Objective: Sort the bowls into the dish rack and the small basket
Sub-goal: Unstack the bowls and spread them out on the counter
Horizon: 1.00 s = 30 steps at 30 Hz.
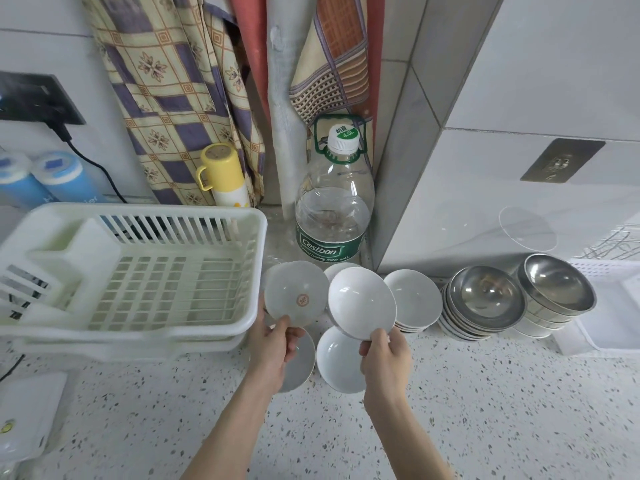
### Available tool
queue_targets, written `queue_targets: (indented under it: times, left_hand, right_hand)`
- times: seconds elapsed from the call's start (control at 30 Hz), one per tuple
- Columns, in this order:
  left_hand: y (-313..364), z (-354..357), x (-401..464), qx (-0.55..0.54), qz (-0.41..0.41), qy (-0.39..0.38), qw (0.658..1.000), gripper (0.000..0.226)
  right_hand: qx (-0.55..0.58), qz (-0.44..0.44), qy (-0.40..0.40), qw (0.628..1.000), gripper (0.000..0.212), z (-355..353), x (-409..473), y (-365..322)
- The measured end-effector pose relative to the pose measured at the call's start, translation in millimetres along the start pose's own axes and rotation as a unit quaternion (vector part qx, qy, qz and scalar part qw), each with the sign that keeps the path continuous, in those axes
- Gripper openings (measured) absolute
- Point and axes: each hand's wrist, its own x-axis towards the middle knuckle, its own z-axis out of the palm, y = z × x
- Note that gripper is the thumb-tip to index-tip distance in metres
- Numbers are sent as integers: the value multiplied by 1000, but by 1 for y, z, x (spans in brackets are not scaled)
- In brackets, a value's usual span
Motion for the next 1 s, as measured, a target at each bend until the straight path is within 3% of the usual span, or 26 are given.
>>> queue_targets:
  times: [0.43, 0.8, 1.0]
  left_hand:
    - [-31, -31, -74, 20, 26, -30, 999, 65]
    - [-46, -127, -116, 22, 35, 100, 994, 60]
    - [-33, -195, -99, 30, 35, 131, 990, 62]
  right_hand:
    - [86, -11, -41, 995, 29, -47, -51, 12]
    - [-12, 12, -141, 990, 18, -51, -94, 46]
    - [-45, -17, -175, 983, 27, -6, -120, 59]
